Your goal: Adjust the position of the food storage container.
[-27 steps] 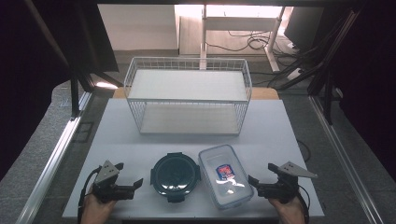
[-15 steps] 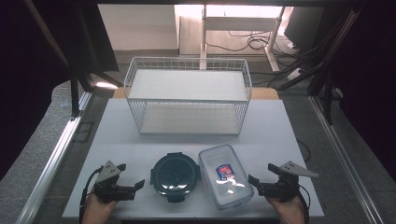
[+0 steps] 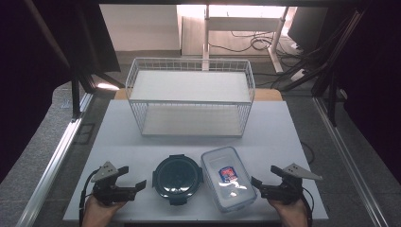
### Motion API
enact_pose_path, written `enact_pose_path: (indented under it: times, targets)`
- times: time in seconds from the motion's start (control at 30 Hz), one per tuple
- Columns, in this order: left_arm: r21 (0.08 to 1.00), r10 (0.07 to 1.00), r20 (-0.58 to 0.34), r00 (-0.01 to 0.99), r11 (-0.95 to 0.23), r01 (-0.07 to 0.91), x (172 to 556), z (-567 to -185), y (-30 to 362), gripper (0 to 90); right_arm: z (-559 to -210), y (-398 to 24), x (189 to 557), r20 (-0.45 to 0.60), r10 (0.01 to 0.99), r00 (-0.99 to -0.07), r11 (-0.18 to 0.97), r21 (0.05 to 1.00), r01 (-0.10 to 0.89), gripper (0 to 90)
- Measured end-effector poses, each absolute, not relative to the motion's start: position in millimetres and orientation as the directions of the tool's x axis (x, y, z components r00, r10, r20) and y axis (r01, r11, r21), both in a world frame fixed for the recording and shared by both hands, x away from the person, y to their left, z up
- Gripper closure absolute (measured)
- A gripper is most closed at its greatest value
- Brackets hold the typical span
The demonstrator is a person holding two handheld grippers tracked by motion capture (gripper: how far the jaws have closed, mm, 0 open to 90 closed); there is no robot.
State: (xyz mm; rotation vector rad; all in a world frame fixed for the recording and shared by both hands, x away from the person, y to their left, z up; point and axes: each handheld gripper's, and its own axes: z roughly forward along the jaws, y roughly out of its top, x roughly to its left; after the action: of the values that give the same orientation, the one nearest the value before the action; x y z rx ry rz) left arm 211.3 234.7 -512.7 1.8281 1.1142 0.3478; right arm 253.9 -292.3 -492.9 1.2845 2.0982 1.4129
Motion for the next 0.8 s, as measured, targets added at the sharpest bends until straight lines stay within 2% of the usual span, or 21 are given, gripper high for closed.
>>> enact_pose_path:
  times: [0.03, 0.1, 0.23, 0.4, 0.43, 0.47, 0.5, 0.63, 0.67, 0.8]
  targets:
    - [0.841, 0.797, -0.213, 0.565, -0.145, 0.522, 207, -506, 230, 16.4, -492, -292, 253, 0.217, 0.805, -0.552, 0.11, 0.86, 0.498, 3.0]
    - [0.85, 0.786, -0.219, 0.579, -0.138, 0.508, 204, -501, 226, 19.7, -491, -292, 253, 0.216, 0.806, -0.551, 0.107, 0.862, 0.495, 3.5]
    - [0.865, 0.75, -0.216, 0.625, -0.15, 0.479, 198, -490, 208, 33.9, -490, -292, 252, 0.211, 0.803, -0.558, 0.118, 0.861, 0.495, 7.9]
    - [0.861, 0.74, -0.227, 0.633, -0.152, 0.486, 192, -482, 199, 40.8, -487, -288, 250, 0.185, 0.806, -0.562, 0.139, 0.864, 0.484, 12.4]
    - [0.86, 0.733, -0.234, 0.639, -0.15, 0.488, 191, -479, 197, 47.9, -486, -287, 249, 0.179, 0.807, -0.563, 0.147, 0.862, 0.485, 13.7]
    - [0.86, 0.723, -0.241, 0.647, -0.15, 0.488, 190, -477, 194, 47.9, -486, -287, 249, 0.179, 0.807, -0.563, 0.147, 0.862, 0.485, 13.7]
    - [0.861, 0.706, -0.244, 0.665, -0.158, 0.484, 188, -473, 187, 52.2, -487, -286, 249, 0.176, 0.807, -0.563, 0.15, 0.861, 0.485, 14.3]
    - [0.844, 0.686, -0.211, 0.696, -0.232, 0.484, 190, -469, 160, 80.7, -488, -284, 250, 0.166, 0.817, -0.552, 0.16, 0.855, 0.494, 15.0]
    - [0.837, 0.684, -0.201, 0.702, -0.252, 0.486, 191, -468, 151, 85.1, -488, -284, 250, 0.163, 0.818, -0.552, 0.163, 0.855, 0.493, 15.0]
    - [0.818, 0.612, -0.221, 0.76, -0.308, 0.485, 197, -467, 115, 89.9, -488, -284, 250, 0.152, 0.821, -0.551, 0.17, 0.855, 0.49, 15.0]
